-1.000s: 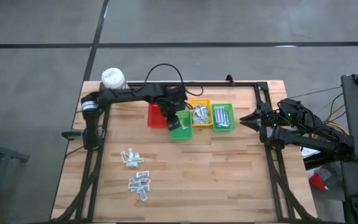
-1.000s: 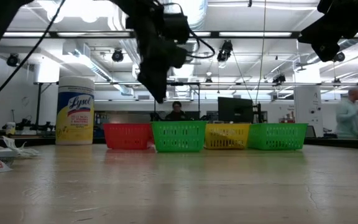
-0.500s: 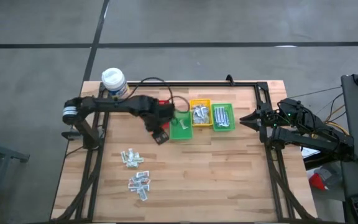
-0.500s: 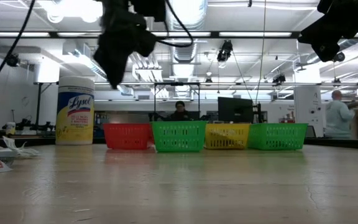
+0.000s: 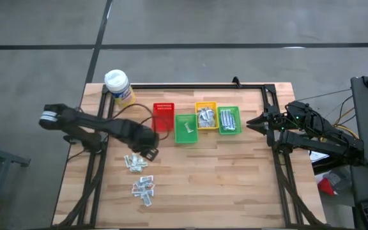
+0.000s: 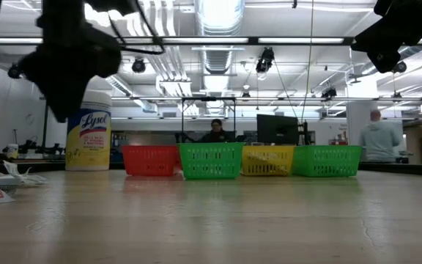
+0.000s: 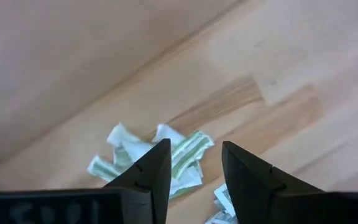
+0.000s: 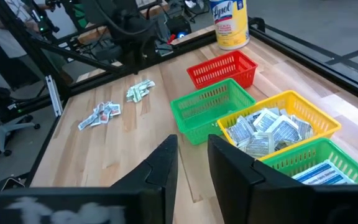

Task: Pick & Place First Aid Supplies
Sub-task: Put the green bandage into the left green basket

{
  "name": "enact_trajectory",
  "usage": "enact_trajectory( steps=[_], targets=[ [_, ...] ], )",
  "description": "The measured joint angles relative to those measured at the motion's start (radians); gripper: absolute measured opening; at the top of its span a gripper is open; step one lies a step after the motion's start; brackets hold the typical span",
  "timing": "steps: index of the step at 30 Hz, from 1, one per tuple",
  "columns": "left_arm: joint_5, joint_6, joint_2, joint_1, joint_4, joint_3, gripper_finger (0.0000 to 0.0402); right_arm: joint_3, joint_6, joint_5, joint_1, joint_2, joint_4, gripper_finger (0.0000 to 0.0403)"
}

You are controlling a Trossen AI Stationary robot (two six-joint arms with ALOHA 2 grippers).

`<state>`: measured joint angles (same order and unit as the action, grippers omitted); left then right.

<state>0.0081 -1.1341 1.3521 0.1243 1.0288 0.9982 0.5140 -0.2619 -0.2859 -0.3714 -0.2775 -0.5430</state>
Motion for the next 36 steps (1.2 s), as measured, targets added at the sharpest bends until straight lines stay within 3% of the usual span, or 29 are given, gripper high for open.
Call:
enact_trajectory(
  steps=[7, 12, 19, 27, 36],
  targets=[
    [-0.018, -0.322, -0.111, 0.095, -0.01, -0.134, 0.0135, 0.0, 0.003, 0.0, 0.0, 0.0, 0.0, 0.007],
    [-0.017, -0.465, -0.147, 0.137, -0.01, -0.198, 0.0135, 0.0, 0.003, 0.0, 0.0, 0.0, -0.001, 0.007],
    [-0.007, -0.501, -0.162, 0.148, 0.001, -0.273, 0.0135, 0.0, 0.003, 0.0, 0.0, 0.0, -0.001, 0.0082],
    [0.108, -0.537, -0.163, 0.147, -0.001, -0.38, 0.0135, 0.0, 0.003, 0.0, 0.0, 0.0, -0.001, 0.0085],
    [0.087, -0.545, -0.164, 0.147, -0.062, -0.411, 0.0135, 0.0, 0.002, 0.0, 0.0, 0.0, -0.002, 0.0069]
  ],
)
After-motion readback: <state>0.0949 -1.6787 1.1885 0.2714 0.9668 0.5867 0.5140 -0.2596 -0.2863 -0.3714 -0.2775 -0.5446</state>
